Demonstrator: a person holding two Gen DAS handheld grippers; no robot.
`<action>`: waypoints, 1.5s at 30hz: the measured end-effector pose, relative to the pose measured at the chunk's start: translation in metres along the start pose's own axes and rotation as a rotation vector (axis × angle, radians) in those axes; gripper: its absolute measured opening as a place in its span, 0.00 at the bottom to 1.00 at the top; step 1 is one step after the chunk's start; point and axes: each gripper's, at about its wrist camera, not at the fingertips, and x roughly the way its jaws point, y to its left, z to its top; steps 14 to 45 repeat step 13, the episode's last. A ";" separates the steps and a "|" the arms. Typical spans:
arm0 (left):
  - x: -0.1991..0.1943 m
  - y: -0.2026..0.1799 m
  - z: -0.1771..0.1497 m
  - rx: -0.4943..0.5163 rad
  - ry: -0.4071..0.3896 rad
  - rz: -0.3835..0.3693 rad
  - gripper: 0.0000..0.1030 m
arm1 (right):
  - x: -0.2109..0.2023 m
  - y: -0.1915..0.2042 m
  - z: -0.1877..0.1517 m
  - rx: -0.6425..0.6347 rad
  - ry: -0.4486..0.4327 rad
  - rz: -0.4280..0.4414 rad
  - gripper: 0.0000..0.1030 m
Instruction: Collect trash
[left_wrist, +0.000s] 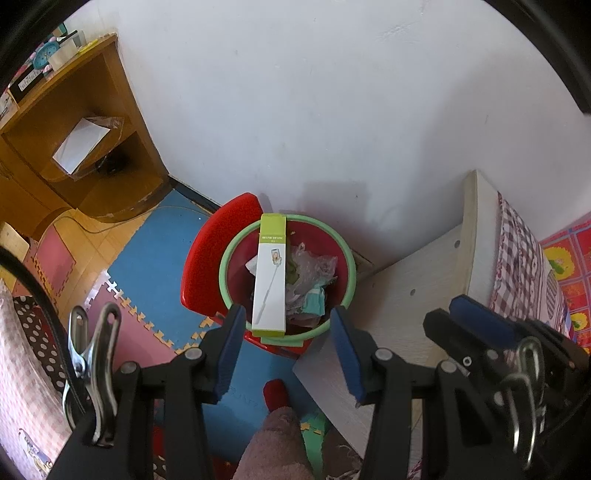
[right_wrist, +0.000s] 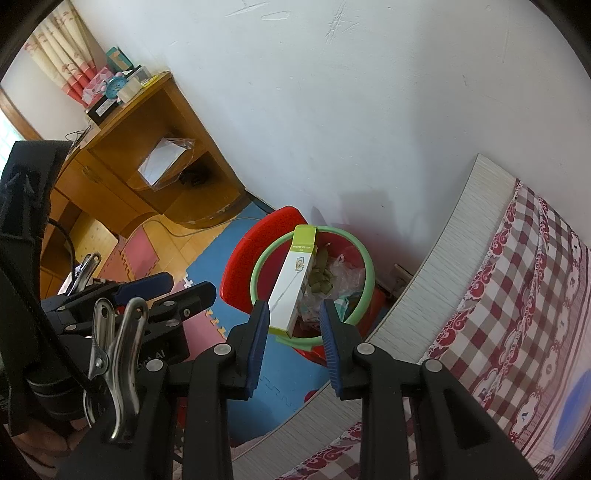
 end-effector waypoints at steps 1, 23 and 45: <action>0.000 0.000 0.000 0.000 0.000 -0.001 0.48 | 0.000 0.000 0.000 0.000 0.000 0.000 0.28; 0.000 0.001 0.000 -0.001 0.000 0.001 0.49 | 0.000 -0.001 0.001 0.002 -0.001 -0.001 0.28; 0.000 0.001 0.000 -0.001 0.000 0.001 0.49 | 0.000 -0.001 0.001 0.002 -0.001 -0.001 0.28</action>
